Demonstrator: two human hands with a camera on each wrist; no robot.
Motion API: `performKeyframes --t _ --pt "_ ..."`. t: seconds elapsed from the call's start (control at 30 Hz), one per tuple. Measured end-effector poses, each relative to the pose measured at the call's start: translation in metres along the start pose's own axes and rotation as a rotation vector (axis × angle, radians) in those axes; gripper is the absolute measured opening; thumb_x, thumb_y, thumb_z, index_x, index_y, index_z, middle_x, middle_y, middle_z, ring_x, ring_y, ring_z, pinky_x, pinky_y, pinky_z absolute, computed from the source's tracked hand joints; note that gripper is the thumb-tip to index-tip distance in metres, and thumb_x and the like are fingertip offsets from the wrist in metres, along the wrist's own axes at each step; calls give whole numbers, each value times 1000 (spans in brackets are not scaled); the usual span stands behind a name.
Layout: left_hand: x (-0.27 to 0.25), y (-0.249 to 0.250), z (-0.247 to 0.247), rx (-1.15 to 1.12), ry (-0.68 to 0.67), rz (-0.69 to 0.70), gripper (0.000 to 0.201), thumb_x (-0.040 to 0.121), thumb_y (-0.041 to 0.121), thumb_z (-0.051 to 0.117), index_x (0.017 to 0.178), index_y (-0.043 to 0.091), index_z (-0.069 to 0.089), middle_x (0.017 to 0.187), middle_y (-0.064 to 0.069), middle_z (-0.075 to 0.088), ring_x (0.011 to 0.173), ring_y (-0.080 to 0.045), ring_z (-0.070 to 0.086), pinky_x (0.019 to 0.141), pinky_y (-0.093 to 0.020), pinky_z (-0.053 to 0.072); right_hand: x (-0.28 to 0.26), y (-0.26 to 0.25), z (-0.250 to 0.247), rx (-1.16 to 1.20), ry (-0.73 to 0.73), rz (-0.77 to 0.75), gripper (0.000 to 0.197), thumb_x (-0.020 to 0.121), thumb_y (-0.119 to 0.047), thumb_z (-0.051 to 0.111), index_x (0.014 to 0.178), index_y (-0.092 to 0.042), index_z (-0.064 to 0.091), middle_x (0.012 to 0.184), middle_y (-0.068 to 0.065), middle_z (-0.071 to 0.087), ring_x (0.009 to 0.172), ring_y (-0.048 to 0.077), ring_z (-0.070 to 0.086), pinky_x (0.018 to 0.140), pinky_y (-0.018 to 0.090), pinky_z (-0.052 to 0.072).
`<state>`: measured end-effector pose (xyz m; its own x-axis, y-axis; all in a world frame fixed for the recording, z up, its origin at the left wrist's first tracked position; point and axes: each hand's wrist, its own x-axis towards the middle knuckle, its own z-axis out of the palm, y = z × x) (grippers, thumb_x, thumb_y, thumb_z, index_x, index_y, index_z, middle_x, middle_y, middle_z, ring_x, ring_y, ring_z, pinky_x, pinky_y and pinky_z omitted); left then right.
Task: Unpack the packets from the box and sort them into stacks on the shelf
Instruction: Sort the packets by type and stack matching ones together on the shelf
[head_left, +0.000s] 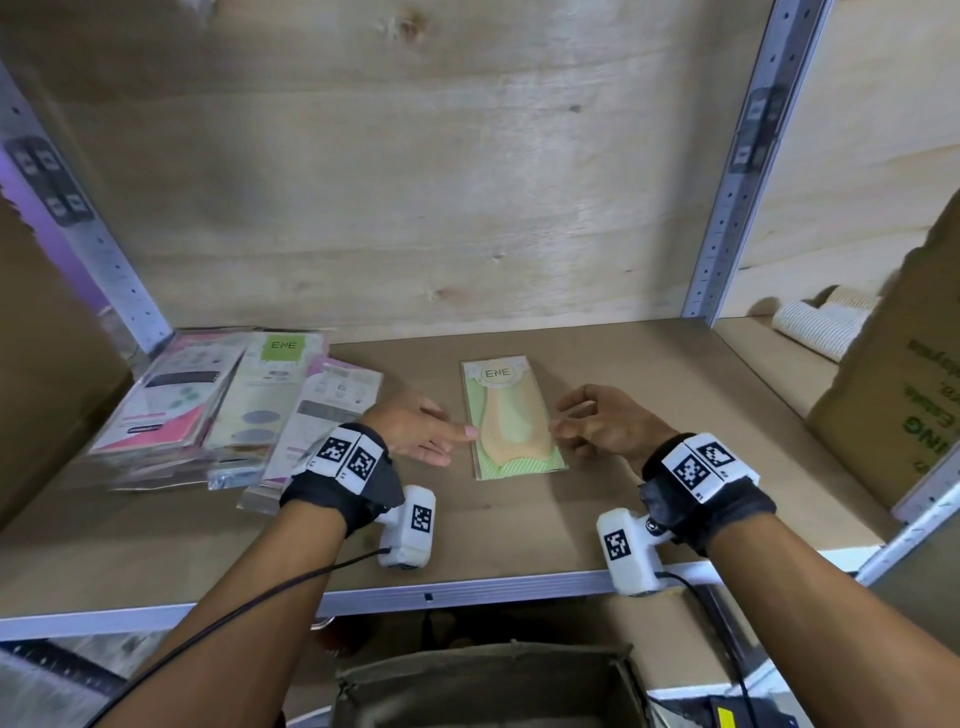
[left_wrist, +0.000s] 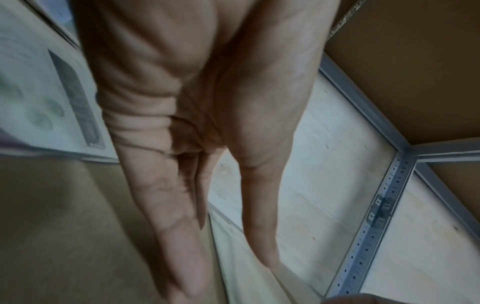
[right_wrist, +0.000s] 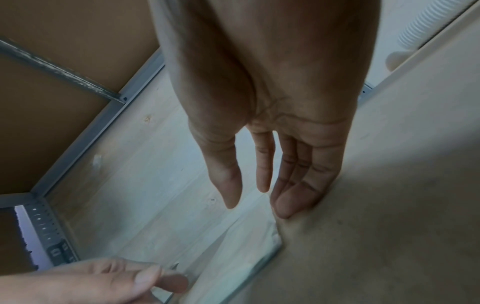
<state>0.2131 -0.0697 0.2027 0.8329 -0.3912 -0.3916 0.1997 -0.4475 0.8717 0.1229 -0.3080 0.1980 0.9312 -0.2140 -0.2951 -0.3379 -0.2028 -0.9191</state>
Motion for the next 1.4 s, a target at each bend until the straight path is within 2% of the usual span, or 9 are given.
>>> performKeyframes --t 0.1,0.23,0.53,0.77,0.97,1.07,1.2,1.3,1.4 --pt "-1 -1 6 7 -25 27 66 77 13 86 131 -8 55 111 -27 70 89 -25 73 72 -28 64 0 1 3 37 -32 -13 41 85 2 72 121 1 54 95 14 59 74 21 60 59 31 53" --pt "4 -1 19 -44 -34 41 47 78 7 84 118 -7 64 102 -19 75 82 -20 75 75 -29 64 5 3 3 59 -27 -16 40 86 2 71 122 1 54 86 9 60 69 19 61 59 31 55" --pt "28 12 41 -227 -43 20 43 82 4 80 119 -11 65 101 -15 76 87 -19 74 74 -25 63 16 7 -19 55 52 -37 35 88 -1 70 120 0 56 86 9 60 69 16 61 56 26 53" --pt "53 34 73 -249 -63 16 46 80 3 82 120 -11 65 109 -20 74 91 -23 74 73 -27 63 27 16 -53 65 139 -5 29 88 -8 71 114 -7 61 91 13 62 79 22 58 64 29 49" --pt "70 60 115 -213 -102 16 41 81 -1 79 118 -10 65 116 -25 70 97 -27 71 74 -31 64 35 24 -92 22 260 24 15 89 -10 69 101 -10 61 75 6 57 59 16 49 48 26 36" --pt "78 71 136 -213 -128 10 38 84 -2 76 119 -8 63 118 -24 69 100 -28 69 80 -34 62 39 29 -110 7 322 34 10 88 -12 70 96 -13 63 77 3 58 62 15 49 52 27 36" --pt "86 83 158 -201 -182 0 18 87 -1 74 103 1 66 113 -19 71 104 -26 68 96 -35 57 45 36 -129 9 362 50 12 86 -14 70 96 -16 64 82 4 60 66 16 51 55 29 39" --pt "92 90 170 -200 -193 3 17 87 -1 73 102 2 66 105 -15 72 104 -26 69 98 -36 56 47 39 -137 24 406 60 12 86 -15 70 88 -23 61 97 6 65 86 22 59 73 34 50" --pt "96 93 177 -201 -213 13 20 88 -1 72 107 1 66 108 -15 73 109 -27 69 100 -37 55 45 40 -142 -22 437 25 11 86 -17 68 86 -26 63 90 -4 63 78 11 57 64 23 43"
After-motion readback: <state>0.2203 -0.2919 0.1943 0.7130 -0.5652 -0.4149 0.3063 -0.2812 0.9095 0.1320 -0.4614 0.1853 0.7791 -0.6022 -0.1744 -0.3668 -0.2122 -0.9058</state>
